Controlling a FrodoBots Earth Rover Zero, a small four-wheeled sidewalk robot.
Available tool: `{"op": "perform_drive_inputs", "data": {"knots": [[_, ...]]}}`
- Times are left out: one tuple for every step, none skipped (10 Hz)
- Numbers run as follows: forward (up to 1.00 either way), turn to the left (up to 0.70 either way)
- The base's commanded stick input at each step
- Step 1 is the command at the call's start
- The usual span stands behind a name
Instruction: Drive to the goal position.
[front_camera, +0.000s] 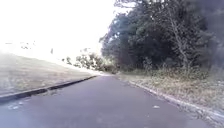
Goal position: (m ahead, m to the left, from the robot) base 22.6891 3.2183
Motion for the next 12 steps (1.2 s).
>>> {"op": "perform_drive_inputs", "data": {"knots": [[0.7, 0.0], [0.7, 0.0], [0.7, 0.0], [0.7, 0.0], [0.7, 0.0], [0.7, 0.0], [0.7, 0.0], [0.7, 0.02], [0.7, 0.09], [0.7, 0.0], [0.7, 0.0], [0.7, 0.0]]}}
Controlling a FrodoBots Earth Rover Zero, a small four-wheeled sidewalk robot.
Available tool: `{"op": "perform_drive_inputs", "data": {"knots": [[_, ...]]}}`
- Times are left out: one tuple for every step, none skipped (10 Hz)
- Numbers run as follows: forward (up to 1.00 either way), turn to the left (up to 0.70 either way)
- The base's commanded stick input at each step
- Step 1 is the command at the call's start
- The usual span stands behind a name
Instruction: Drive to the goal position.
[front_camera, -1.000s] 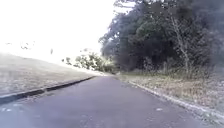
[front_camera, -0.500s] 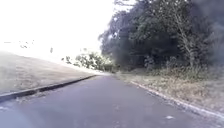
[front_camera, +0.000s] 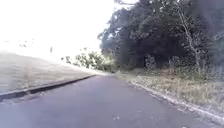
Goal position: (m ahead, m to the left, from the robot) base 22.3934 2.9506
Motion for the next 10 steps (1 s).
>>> {"op": "perform_drive_inputs", "data": {"knots": [[0.7, 0.0], [0.7, 0.0], [0.7, 0.05], [0.7, 0.11], [0.7, 0.1], [0.7, 0.04], [0.7, 0.0], [0.7, 0.0], [0.7, 0.0], [0.7, 0.0]]}}
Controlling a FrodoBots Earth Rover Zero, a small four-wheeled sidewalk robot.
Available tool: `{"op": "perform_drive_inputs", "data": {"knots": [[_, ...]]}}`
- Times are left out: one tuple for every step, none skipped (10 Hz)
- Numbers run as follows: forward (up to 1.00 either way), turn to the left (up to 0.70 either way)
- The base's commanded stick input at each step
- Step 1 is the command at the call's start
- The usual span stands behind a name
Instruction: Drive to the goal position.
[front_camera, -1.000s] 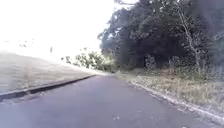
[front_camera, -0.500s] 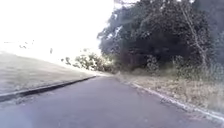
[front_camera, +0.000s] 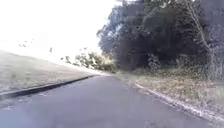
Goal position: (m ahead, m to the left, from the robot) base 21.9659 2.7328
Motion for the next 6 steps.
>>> {"op": "perform_drive_inputs", "data": {"knots": [[0.7, 0.0], [0.7, 0.0], [0.7, 0.0], [0.7, 0.03], [0.7, 0.1], [0.7, 0.14]]}}
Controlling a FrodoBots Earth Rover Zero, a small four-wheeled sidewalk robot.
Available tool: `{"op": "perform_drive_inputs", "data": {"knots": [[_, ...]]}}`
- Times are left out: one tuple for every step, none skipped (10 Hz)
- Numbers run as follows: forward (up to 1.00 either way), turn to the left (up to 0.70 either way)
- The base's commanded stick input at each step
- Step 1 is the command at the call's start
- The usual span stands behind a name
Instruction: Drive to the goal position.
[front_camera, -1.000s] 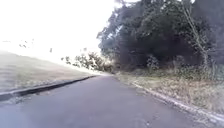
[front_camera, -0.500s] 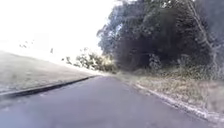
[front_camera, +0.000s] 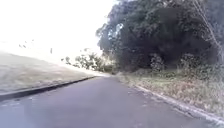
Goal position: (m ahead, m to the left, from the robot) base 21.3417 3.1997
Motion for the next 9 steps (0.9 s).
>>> {"op": "perform_drive_inputs", "data": {"knots": [[0.7, 0.14], [0.7, 0.13], [0.7, 0.08], [0.7, 0.03], [0.7, 0.02], [0.7, 0.0], [0.7, 0.0], [0.7, 0.0], [0.7, 0.0]]}}
